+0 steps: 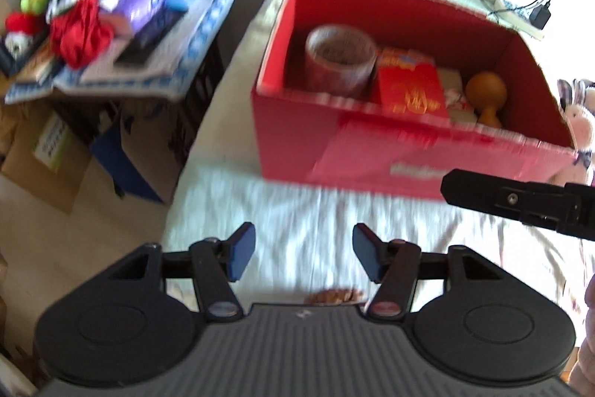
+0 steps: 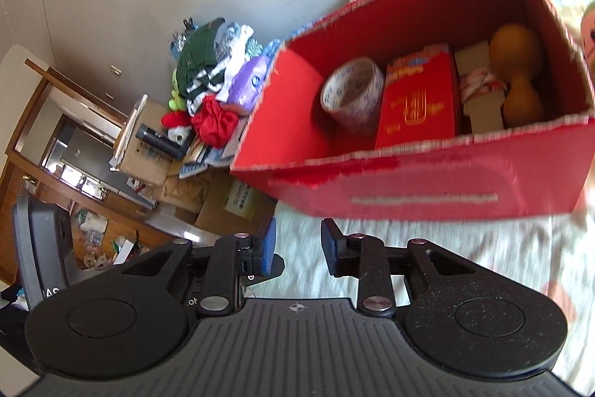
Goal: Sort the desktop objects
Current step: 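Raise both grippers up out of the red box, then move the right gripper down to the brown pinecone on the sheet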
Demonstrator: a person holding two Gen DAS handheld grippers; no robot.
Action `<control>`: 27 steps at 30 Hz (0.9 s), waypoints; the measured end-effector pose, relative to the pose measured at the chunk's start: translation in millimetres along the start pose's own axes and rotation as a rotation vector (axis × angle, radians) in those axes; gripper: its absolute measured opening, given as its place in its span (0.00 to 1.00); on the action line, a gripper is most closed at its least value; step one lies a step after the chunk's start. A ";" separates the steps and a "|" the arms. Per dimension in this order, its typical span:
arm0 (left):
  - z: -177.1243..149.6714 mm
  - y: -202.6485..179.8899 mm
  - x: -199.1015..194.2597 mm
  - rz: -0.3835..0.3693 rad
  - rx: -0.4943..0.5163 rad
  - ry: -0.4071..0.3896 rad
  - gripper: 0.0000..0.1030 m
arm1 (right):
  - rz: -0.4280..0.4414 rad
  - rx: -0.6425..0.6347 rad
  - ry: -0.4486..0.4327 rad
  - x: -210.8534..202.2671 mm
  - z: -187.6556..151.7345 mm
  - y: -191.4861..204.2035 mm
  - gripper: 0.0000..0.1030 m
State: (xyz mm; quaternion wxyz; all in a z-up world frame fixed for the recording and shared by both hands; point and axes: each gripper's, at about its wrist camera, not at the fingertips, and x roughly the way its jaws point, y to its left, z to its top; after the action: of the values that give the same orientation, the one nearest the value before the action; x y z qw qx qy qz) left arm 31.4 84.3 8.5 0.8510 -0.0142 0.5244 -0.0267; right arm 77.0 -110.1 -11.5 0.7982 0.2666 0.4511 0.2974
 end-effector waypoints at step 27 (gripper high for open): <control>-59.5 0.9 40.1 -0.072 -0.014 0.096 0.76 | -0.026 0.098 0.221 41.2 -50.4 -21.2 0.43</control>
State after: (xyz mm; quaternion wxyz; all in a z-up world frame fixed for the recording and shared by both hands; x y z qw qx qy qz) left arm -3.6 83.0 -54.1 0.8232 -0.0378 0.5638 -0.0543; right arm 54.8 -87.1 -72.1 0.7334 0.2648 0.5539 0.2920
